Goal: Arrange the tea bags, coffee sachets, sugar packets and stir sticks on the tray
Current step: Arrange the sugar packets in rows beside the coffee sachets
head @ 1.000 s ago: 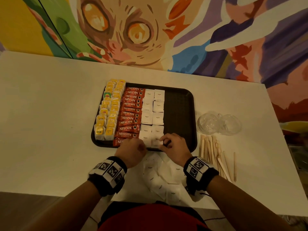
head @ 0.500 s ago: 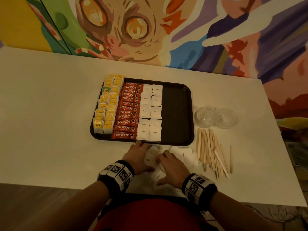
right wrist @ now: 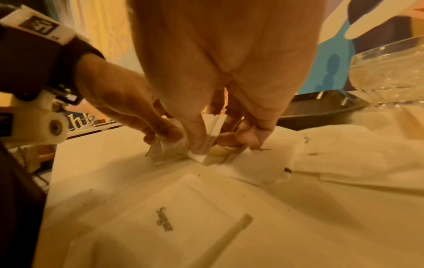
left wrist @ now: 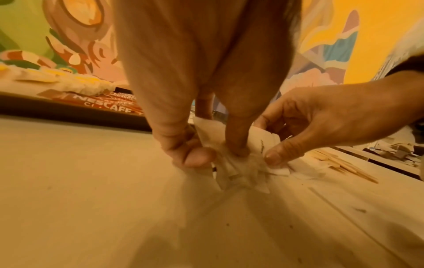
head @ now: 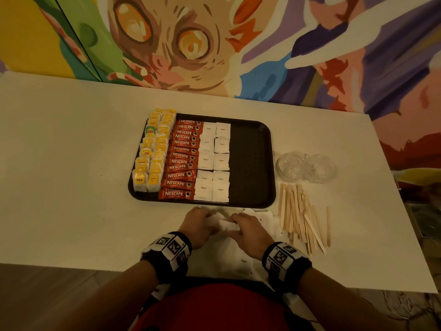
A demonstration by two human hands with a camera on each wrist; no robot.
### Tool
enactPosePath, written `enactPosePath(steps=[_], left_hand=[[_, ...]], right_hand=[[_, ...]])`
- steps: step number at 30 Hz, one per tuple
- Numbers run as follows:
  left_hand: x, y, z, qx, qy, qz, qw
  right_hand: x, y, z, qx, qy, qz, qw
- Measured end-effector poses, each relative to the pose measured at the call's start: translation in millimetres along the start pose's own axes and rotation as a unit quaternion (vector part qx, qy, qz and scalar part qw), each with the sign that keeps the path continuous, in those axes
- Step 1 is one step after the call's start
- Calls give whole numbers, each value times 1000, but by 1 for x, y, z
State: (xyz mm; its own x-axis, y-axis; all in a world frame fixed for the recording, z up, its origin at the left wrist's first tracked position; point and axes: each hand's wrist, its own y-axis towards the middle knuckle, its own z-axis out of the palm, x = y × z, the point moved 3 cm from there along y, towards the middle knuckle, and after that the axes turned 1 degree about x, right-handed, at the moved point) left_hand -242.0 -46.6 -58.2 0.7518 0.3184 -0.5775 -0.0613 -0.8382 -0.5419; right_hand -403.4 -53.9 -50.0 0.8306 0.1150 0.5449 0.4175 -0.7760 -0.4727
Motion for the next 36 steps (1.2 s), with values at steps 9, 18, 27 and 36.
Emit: enactPosePath(steps=[9, 18, 27, 36], left_hand=[[11, -6, -13, 9, -110, -9, 994], [20, -10, -25, 3, -375, -11, 927], [6, -12, -34, 16, -533, -44, 845], [-9, -15, -65, -78, -233, 54, 968]], right_hand=[[-12, -19, -21, 54, -13, -45, 997], [-30, -24, -8, 119, -226, -94, 962], [-18, -11, -19, 49, 32, -36, 998], [14, 12, -45, -65, 418, -6, 906]])
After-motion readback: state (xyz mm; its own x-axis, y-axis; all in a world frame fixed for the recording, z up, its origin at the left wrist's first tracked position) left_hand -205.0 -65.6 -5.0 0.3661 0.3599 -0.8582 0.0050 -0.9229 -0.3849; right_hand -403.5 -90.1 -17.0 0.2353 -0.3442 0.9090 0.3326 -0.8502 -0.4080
